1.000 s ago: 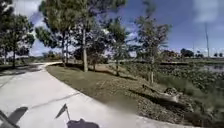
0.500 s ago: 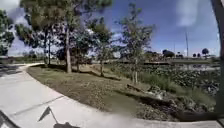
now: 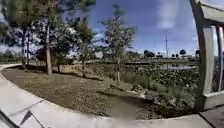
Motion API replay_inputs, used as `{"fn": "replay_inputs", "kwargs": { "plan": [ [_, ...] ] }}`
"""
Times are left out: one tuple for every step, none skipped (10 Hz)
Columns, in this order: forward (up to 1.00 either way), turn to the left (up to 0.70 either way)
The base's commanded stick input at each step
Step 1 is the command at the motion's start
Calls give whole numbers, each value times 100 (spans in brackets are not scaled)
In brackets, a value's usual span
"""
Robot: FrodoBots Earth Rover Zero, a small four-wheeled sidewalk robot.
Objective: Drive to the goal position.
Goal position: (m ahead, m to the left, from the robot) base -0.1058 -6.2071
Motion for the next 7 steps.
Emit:
{"fn": "replay_inputs", "kwargs": {
  "plan": [
    [0,-85],
    [0,-85],
    [0,-85],
    [0,-85],
    [0,-85],
    [0,-85],
    [0,-85]
  ]
}}
